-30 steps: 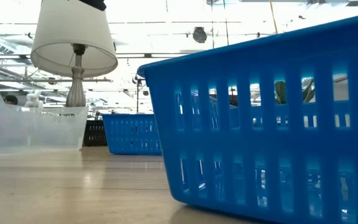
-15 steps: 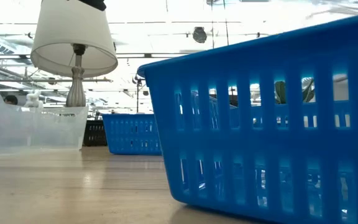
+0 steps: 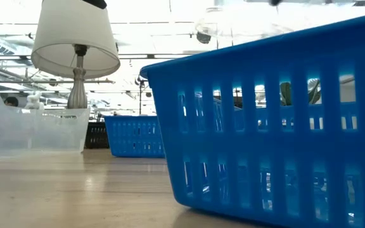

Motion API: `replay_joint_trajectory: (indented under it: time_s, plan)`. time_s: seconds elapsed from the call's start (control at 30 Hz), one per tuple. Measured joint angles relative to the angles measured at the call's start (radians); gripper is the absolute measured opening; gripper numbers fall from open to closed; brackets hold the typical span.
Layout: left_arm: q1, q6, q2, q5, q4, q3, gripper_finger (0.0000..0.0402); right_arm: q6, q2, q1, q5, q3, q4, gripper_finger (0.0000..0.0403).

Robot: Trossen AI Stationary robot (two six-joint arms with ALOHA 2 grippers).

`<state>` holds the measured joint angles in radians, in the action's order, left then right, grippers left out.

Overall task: Stack baskets by color
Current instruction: Stack the bottom right transparent bin on the top center transparent bin

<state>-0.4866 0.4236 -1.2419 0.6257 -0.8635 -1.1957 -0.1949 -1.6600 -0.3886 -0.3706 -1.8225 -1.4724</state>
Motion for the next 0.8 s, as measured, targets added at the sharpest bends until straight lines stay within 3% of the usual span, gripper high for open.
replay_joint_trajectory:
  time_s: [0.23,0.43,0.8]
  plan:
    - [0.003,-0.043,0.0,0.0,-0.018,0.0,0.0145,0.31,0.044,0.252,0.019,-0.001,0.18,0.0]
    - [-0.002,-0.018,0.0,0.0,-0.026,0.0,0.0145,0.509,0.035,0.457,0.13,-0.001,0.352,0.0]
    - [-0.002,-0.037,0.0,0.0,-0.025,0.0,0.0145,0.698,-0.032,0.765,0.338,0.0,0.587,0.0]
